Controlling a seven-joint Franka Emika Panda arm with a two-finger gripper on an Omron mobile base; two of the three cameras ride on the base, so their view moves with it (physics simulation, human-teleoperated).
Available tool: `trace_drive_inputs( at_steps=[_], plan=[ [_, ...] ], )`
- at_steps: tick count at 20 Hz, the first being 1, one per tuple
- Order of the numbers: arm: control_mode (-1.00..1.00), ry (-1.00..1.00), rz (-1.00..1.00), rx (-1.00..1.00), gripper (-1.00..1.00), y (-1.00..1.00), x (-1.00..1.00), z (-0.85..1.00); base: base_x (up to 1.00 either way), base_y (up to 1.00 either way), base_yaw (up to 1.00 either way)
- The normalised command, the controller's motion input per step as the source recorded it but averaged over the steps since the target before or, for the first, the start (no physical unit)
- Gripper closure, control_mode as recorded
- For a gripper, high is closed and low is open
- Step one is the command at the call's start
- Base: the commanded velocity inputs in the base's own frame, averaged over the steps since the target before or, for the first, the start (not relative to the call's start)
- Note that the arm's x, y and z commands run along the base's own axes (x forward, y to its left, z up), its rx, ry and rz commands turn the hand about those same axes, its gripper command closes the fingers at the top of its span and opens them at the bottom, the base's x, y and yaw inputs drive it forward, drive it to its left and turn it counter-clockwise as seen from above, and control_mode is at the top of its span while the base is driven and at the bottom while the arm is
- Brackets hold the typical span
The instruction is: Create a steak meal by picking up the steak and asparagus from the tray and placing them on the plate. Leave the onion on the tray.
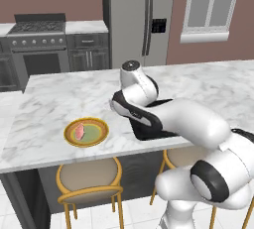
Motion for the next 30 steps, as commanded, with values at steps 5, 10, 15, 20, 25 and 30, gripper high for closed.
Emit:
trace_drive_inputs(
  at_steps=[5, 10, 15, 20, 25, 30],
  plan=[
    [-1.0, 0.12, 0.23, -0.12, -1.0, -1.0, -0.46, 0.05, 0.0, 0.0, 0.0],
    [-1.0, 0.13, 0.16, -0.04, -1.0, -1.0, -0.15, 0.0, 0.0, 0.0, 0.0],
    [-1.0, 0.11, 0.03, 0.0, -1.0, -1.0, 0.0, 0.0, 0.0, 0.0, 0.0],
    [-1.0, 0.17, 0.03, 0.0, -1.0, -0.73, 0.21, 0.0, 0.0, 0.0, 0.0],
    [-1.0, 0.17, 0.06, 0.0, -1.0, -0.36, 0.3, -0.05, 0.0, 0.0, 0.0],
    [-1.0, 0.1, 0.04, 0.0, -1.0, -0.16, 0.23, -0.26, 0.0, 0.0, 0.0]
  ],
)
